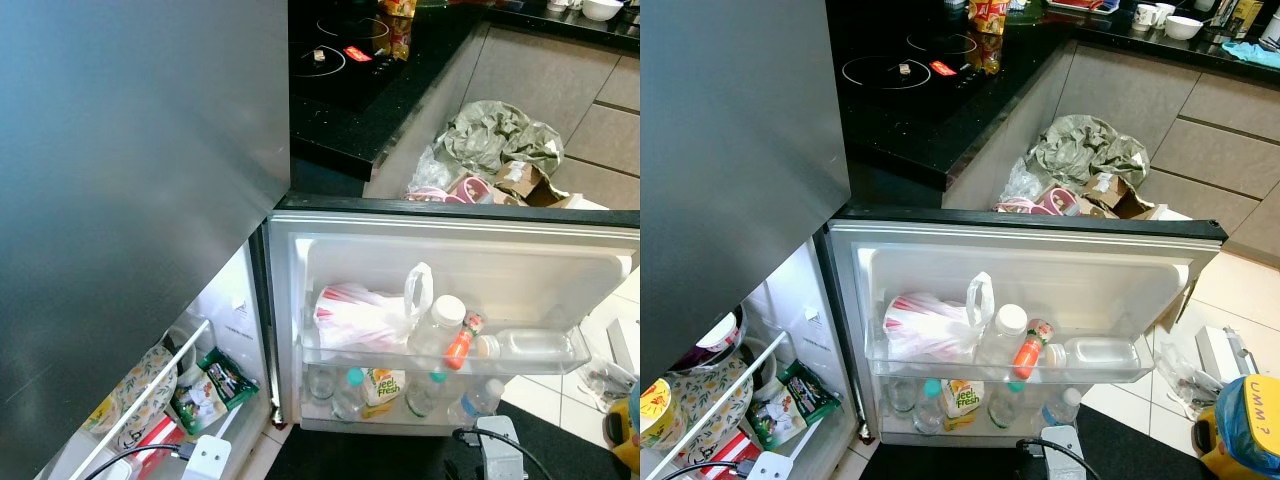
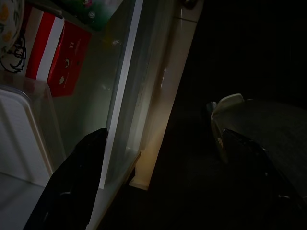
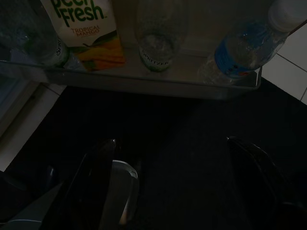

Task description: Restocking fridge

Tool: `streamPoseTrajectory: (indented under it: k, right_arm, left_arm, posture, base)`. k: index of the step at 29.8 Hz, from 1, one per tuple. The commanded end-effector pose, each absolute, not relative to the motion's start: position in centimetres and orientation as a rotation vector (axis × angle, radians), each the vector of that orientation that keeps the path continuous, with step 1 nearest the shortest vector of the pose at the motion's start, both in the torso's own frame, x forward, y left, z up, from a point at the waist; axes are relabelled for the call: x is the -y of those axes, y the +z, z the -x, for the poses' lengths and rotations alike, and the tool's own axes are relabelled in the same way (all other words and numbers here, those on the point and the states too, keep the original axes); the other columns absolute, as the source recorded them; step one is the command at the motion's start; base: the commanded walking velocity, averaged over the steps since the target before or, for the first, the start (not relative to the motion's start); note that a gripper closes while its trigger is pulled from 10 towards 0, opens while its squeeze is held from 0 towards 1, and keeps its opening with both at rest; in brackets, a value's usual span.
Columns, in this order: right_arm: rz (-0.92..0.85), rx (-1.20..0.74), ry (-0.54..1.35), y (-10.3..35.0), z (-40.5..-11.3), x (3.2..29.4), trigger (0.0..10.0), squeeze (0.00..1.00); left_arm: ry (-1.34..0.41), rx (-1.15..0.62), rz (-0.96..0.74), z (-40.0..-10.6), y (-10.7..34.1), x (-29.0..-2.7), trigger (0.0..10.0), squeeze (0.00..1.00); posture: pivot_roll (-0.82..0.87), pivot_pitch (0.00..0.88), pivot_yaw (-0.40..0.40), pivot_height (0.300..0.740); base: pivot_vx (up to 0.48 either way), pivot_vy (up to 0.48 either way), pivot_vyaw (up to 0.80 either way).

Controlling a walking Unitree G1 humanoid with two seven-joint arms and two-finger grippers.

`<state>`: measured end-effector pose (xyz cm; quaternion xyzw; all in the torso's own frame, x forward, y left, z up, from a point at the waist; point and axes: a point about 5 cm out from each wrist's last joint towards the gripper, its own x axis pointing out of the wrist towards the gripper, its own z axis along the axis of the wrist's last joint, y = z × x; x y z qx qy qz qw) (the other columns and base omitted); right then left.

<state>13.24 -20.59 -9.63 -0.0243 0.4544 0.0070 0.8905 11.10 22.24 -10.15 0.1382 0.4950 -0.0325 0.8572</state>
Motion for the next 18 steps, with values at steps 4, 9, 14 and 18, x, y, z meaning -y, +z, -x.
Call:
streamPoseTrajectory:
  k: [4, 9, 14, 18]
  right_arm:
    - [0.046, -0.946, 0.004, -9.69, -12.90, 20.78, 10.0, 0.00]
    - [0.045, -0.945, 0.005, -9.68, -12.95, 20.72, 10.0, 0.00]
    - [0.046, -0.946, 0.005, -9.69, -12.94, 20.73, 10.0, 0.00]
    - [0.047, -0.946, 0.005, -9.69, -12.94, 20.74, 10.0, 0.00]
  left_arm:
    - [-0.078, -1.062, -0.297, -10.61, -10.37, -22.02, 10.0, 0.00]
    - [-0.078, -1.069, -0.296, -10.42, -10.45, -21.94, 10.0, 0.00]
    - [-0.078, -1.072, -0.296, -10.32, -10.47, -21.99, 10.0, 0.00]
    - [-0.078, -1.075, -0.297, -10.28, -10.47, -22.04, 10.0, 0.00]
  posture:
    - [-0.04, 0.001, -0.078, 0.740]
    - [-0.04, 0.000, -0.078, 0.740]
    - [-0.04, 0.000, -0.078, 0.740]
    - [-0.04, 0.000, -0.078, 0.740]
  base:
    - [0.000, 0.000, 0.00]
    - [-0.212, 0.000, 0.00]
    - [-0.292, 0.000, 0.00]
    - [-0.335, 0.000, 0.00]
